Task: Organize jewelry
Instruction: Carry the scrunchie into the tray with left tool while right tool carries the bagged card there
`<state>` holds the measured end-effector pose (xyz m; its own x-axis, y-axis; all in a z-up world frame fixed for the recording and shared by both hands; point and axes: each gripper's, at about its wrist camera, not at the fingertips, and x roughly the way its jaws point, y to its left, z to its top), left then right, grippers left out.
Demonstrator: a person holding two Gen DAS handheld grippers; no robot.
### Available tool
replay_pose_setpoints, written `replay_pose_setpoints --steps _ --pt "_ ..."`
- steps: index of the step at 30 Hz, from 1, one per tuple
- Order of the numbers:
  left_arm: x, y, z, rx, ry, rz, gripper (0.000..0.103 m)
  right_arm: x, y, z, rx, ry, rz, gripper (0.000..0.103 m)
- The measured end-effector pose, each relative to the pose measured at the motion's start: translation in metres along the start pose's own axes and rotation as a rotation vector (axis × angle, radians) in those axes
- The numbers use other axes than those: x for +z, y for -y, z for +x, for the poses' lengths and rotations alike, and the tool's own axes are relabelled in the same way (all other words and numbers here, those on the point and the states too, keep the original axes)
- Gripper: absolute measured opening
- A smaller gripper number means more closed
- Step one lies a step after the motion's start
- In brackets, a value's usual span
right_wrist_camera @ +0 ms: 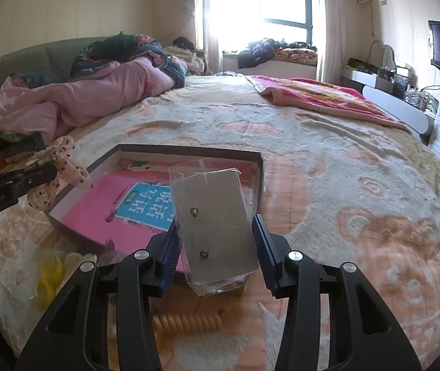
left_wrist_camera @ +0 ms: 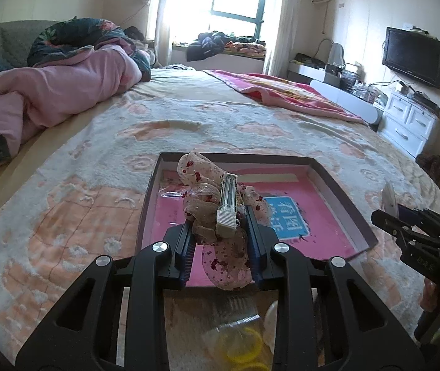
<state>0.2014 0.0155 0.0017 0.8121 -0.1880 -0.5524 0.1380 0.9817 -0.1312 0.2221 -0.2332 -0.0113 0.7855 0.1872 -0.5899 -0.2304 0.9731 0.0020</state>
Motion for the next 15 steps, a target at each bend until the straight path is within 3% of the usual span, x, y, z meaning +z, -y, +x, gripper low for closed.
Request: replay_pose_setpoints --steps 15 --pt "-0.002 -0.011 0.036 0.008 -0.041 -0.006 0.024 0.016 -0.002 0.061 -0.005 -0.089 0.003 0.043"
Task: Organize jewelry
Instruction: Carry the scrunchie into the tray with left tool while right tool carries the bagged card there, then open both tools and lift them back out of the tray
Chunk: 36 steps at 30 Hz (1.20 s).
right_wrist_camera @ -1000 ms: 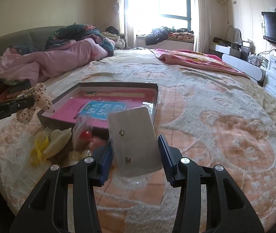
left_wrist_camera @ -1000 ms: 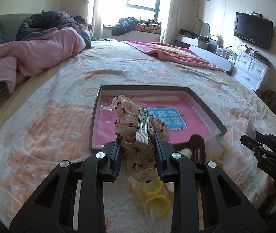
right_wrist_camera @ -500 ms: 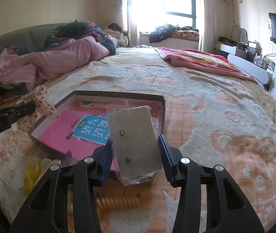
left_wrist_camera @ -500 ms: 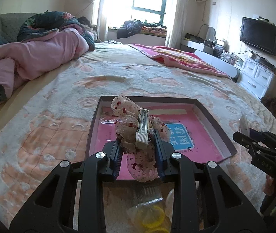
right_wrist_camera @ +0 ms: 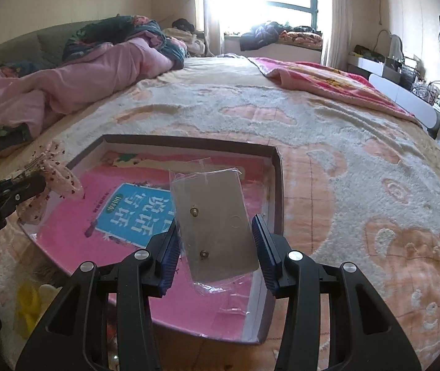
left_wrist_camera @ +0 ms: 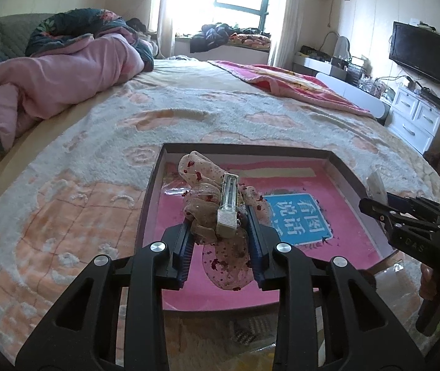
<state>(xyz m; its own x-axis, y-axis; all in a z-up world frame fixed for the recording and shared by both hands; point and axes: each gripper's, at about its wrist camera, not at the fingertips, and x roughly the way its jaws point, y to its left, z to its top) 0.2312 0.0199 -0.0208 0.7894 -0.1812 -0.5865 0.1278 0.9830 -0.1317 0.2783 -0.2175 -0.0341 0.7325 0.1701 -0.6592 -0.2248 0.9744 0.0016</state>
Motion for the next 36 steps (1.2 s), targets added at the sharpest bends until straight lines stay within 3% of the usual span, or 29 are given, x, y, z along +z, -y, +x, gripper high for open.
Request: replay_pose_setpoints --steps 12,21,24,28,30,32,36 --pt "-0.006 -0.008 0.009 0.005 -0.02 -0.018 0.027 -0.005 0.005 0.012 0.004 -0.025 0.031 0.044" --pt "-0.006 -0.008 0.009 0.006 -0.022 -0.02 0.032 -0.009 0.009 0.001 -0.004 0.004 0.048 0.057" --pt "-0.008 -0.008 0.008 0.01 -0.019 -0.021 0.04 -0.011 0.011 -0.006 -0.013 0.026 0.05 0.06" --pt "-0.01 -0.008 0.002 0.012 -0.004 -0.024 0.06 -0.015 0.014 -0.017 -0.022 0.048 0.061 0.068" --pt "-0.011 -0.007 -0.002 0.015 0.005 -0.027 0.063 -0.016 0.016 -0.021 -0.03 0.054 0.074 0.069" --pt "-0.012 -0.007 -0.006 0.02 0.014 -0.032 0.075 -0.019 0.019 -0.026 -0.031 0.062 0.088 0.069" --pt "-0.011 -0.005 -0.015 0.026 0.04 -0.033 0.084 -0.021 0.021 -0.036 -0.049 0.083 0.091 0.072"
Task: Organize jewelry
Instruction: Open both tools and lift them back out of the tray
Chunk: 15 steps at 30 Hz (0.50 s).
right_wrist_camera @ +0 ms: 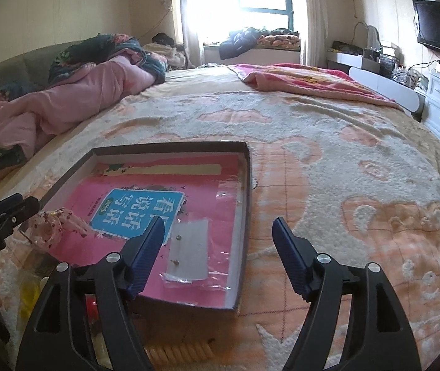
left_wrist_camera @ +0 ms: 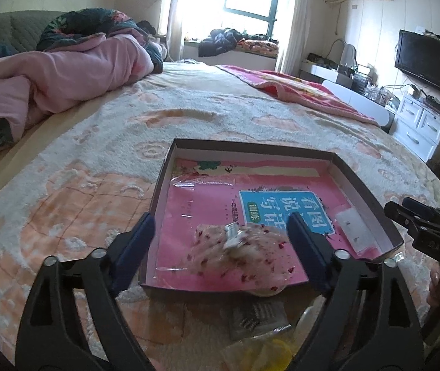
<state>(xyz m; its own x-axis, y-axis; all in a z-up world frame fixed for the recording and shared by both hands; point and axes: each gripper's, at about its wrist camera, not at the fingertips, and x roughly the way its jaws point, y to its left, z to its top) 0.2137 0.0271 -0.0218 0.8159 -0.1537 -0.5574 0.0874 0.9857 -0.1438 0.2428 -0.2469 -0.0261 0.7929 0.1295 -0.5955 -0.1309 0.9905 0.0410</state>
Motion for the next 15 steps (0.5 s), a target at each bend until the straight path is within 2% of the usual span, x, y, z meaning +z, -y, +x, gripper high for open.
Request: replay_pose_setpoints --steps 5,15 --pt "0.002 0.003 -0.016 0.012 0.048 0.001 0.091 0.0 0.003 -0.015 -0.012 0.035 0.003 0.075" --pt "0.0 0.003 -0.048 0.021 0.118 -0.024 0.091 -0.006 0.003 -0.046 -0.001 0.081 0.006 0.077"
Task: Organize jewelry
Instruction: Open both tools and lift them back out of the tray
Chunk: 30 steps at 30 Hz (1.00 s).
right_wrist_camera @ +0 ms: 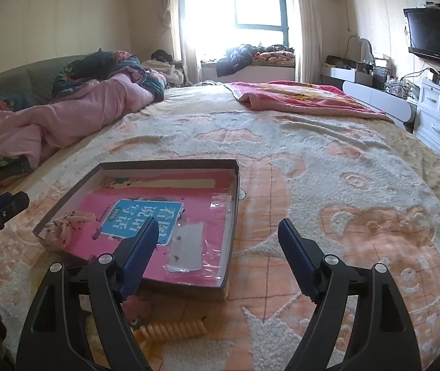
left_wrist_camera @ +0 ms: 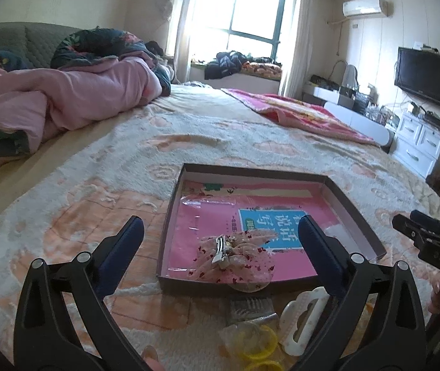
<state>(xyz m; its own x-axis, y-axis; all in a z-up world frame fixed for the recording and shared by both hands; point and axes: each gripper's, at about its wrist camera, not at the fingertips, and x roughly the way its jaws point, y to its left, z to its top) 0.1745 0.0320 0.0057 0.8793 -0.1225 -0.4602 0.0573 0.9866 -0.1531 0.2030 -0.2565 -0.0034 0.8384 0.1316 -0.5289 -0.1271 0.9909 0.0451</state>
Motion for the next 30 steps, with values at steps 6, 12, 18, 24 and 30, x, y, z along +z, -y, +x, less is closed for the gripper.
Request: replay_pose_setpoints --steps 6,12,18,24,30 --pt "-0.001 0.004 -0.019 0.0 0.043 0.014 0.091 -0.002 -0.004 -0.02 0.012 0.029 -0.006 0.078" --pt "-0.006 0.009 -0.035 -0.014 0.06 0.032 0.091 -0.004 -0.009 -0.039 0.027 0.063 -0.022 0.079" --pt "-0.015 0.013 -0.048 -0.023 0.064 0.053 0.091 -0.011 -0.018 -0.053 0.044 0.074 -0.046 0.079" --pt "-0.026 0.013 -0.052 -0.024 0.042 0.055 0.091 -0.02 -0.028 -0.058 0.071 0.063 -0.06 0.079" --pt "-0.04 0.013 -0.05 -0.032 -0.005 0.06 0.091 -0.028 -0.038 -0.06 0.097 0.046 -0.079 0.079"
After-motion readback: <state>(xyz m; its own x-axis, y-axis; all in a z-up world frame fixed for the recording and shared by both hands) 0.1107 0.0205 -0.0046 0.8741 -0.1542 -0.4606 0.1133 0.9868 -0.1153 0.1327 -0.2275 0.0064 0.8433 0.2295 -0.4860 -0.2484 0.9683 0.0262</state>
